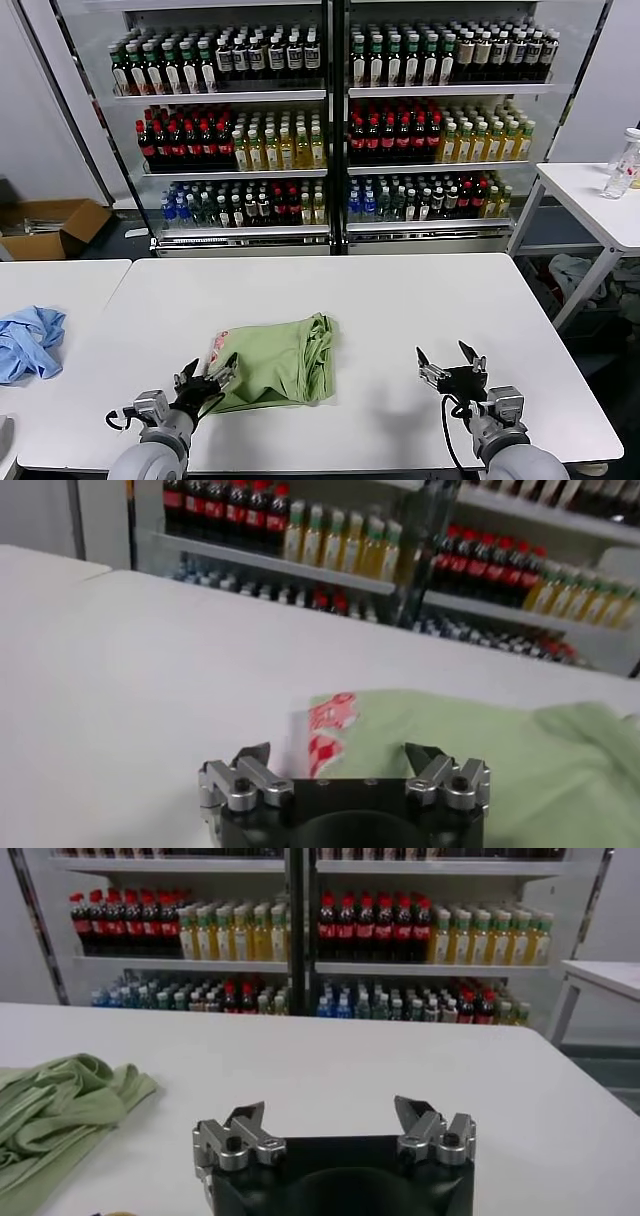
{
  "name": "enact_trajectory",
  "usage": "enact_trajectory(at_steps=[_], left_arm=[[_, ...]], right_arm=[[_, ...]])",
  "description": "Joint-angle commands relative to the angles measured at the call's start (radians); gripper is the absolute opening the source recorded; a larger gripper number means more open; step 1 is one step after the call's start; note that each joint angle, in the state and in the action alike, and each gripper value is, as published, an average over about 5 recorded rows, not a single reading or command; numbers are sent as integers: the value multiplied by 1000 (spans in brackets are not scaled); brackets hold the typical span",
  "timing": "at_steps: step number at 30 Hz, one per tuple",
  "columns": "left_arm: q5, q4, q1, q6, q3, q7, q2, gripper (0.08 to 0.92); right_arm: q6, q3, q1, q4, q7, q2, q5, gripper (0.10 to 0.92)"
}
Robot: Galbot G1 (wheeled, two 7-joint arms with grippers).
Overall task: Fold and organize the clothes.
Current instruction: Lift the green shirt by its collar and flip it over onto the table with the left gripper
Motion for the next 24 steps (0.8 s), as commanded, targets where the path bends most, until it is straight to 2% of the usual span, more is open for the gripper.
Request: enact_trajectory(at_steps=[1,4,13,24], left_arm=[[-88,47,-4,27,-5,-2,0,812],[-144,56,-12,41,-10,-2,-4,758],[-429,48,-14,59,-47,42,-31,502],[-694,62,-31,24,-122,82,-79,181]], right_arm=[[-1,6,-9,12,1,-1,-1,823],[-2,9,-14,20,2,0,-2,823],[-5,20,-26,37,4,0,-2,823],[-4,42,-51,51,7,3,-3,823]])
